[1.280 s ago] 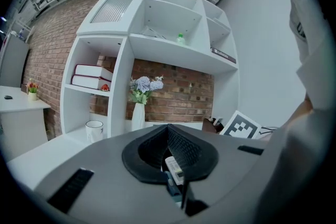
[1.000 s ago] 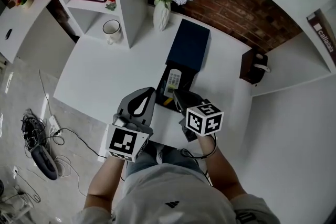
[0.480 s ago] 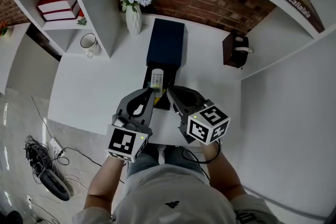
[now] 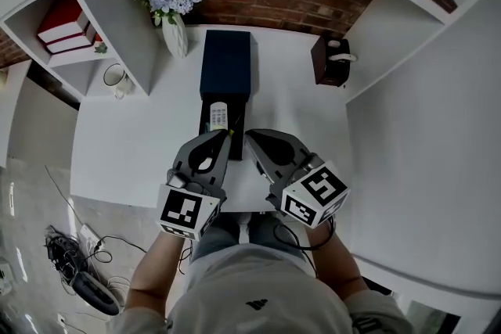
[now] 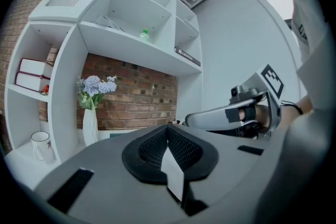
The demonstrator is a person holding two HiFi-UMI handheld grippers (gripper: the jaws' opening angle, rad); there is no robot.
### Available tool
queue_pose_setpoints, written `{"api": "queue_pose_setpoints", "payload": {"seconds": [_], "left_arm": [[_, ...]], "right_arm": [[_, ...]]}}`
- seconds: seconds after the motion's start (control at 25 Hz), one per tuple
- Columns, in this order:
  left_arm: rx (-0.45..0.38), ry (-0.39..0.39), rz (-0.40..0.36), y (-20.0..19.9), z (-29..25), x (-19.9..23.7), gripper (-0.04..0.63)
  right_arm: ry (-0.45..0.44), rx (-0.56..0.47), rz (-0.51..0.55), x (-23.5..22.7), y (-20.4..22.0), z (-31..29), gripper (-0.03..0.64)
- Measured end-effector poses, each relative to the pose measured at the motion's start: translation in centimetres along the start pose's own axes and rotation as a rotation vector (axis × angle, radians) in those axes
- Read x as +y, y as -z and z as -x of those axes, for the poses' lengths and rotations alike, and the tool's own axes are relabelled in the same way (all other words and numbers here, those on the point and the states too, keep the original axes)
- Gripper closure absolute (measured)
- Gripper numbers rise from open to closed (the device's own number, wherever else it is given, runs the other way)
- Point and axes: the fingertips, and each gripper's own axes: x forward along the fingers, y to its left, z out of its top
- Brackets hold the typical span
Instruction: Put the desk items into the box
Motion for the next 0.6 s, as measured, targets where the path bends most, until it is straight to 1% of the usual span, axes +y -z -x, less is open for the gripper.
{"api": "queue_pose_setpoints", "payload": {"seconds": [0.12, 0.24, 0.6], "left_arm": [[-0.001, 0.017, -0.009, -0.2, -0.2, -0.7, 0.584], [-0.002, 0.027, -0.018, -0.4, -0.2, -1.1, 0.584], [-0.006, 0.012, -0.019, -0.6, 0.5, -1.2, 0.584]], "right_arm": [[-0.009, -0.035, 0.030, 0.5, -0.9, 1.0, 0.609], [-0.011, -0.056, 0.037, 0.8, -1.3, 1.5, 0.609], [-0.026, -0.050, 0.047, 1.4, -0.9, 1.5, 0.609]]}}
